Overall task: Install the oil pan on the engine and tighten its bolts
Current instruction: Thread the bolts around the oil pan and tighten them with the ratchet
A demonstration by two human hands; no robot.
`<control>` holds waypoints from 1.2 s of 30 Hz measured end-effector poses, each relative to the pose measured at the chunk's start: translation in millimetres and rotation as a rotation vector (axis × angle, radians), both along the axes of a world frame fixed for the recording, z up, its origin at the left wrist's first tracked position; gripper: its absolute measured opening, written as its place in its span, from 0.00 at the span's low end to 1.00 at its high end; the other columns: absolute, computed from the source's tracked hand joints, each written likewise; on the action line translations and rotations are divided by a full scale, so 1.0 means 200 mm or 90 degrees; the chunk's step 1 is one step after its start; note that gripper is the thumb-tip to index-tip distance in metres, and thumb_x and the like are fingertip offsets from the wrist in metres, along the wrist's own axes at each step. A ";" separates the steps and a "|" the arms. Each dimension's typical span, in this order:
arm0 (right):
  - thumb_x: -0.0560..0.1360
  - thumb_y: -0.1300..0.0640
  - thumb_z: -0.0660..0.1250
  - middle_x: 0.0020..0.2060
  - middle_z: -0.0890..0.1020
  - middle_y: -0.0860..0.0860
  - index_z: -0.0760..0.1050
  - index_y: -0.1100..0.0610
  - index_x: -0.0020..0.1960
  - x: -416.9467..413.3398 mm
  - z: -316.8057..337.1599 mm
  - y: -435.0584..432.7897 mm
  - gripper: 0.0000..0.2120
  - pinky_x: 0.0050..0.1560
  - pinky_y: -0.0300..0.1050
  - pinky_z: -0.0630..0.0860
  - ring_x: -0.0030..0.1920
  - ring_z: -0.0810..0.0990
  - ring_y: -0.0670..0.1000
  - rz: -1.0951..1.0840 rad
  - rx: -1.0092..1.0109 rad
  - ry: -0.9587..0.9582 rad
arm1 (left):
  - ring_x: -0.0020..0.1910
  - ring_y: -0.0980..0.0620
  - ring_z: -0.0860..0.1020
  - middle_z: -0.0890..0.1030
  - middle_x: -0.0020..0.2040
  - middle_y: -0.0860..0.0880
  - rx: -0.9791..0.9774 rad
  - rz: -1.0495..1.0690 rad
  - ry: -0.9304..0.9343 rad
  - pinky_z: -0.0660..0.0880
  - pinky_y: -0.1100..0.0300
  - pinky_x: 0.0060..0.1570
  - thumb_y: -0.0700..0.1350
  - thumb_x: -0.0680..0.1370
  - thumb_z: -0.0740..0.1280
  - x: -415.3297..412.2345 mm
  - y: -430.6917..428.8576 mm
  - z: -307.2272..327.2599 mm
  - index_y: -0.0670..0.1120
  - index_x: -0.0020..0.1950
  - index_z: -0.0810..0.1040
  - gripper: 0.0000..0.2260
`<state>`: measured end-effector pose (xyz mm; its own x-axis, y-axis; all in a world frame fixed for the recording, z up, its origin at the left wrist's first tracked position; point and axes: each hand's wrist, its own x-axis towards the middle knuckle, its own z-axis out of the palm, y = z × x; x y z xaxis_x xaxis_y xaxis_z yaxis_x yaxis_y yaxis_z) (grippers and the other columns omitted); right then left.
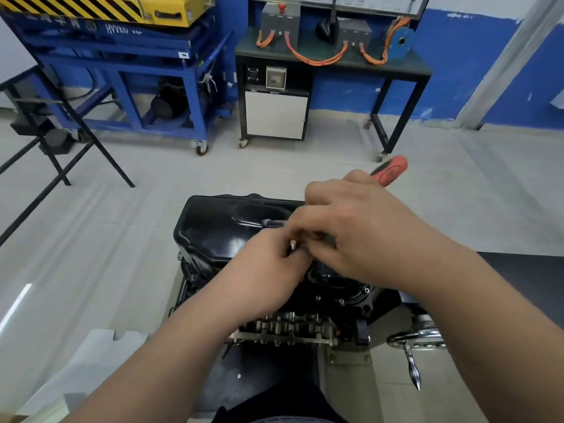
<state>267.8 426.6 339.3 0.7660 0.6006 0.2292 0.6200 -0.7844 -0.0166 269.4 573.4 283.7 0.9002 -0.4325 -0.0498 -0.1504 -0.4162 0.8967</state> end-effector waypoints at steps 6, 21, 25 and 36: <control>0.72 0.46 0.63 0.34 0.71 0.43 0.80 0.47 0.44 0.04 0.07 0.02 0.08 0.48 0.51 0.68 0.40 0.76 0.50 0.044 -0.055 0.043 | 0.21 0.57 0.61 0.66 0.20 0.55 0.115 -0.065 -0.003 0.59 0.66 0.20 0.49 0.70 0.59 0.02 0.03 0.10 0.54 0.28 0.70 0.10; 0.71 0.49 0.61 0.36 0.75 0.43 0.79 0.46 0.43 0.05 -0.02 0.06 0.09 0.53 0.49 0.65 0.41 0.76 0.47 0.005 -0.070 0.122 | 0.20 0.58 0.62 0.67 0.19 0.56 0.190 -0.076 0.043 0.58 0.68 0.19 0.45 0.74 0.62 0.04 0.04 0.05 0.51 0.24 0.67 0.17; 0.69 0.51 0.63 0.34 0.77 0.42 0.78 0.47 0.38 0.07 0.00 0.06 0.06 0.53 0.47 0.68 0.38 0.76 0.45 -0.039 0.047 0.152 | 0.21 0.58 0.63 0.67 0.21 0.55 0.128 -0.078 0.047 0.60 0.66 0.21 0.50 0.75 0.63 0.04 0.04 0.02 0.51 0.28 0.70 0.15; 0.68 0.53 0.66 0.35 0.80 0.42 0.79 0.47 0.37 0.16 0.09 0.03 0.04 0.40 0.49 0.77 0.38 0.77 0.43 -0.097 0.226 0.216 | 0.22 0.55 0.63 0.67 0.24 0.55 -0.282 0.082 0.013 0.61 0.66 0.23 0.48 0.71 0.68 0.05 0.16 -0.04 0.52 0.44 0.82 0.05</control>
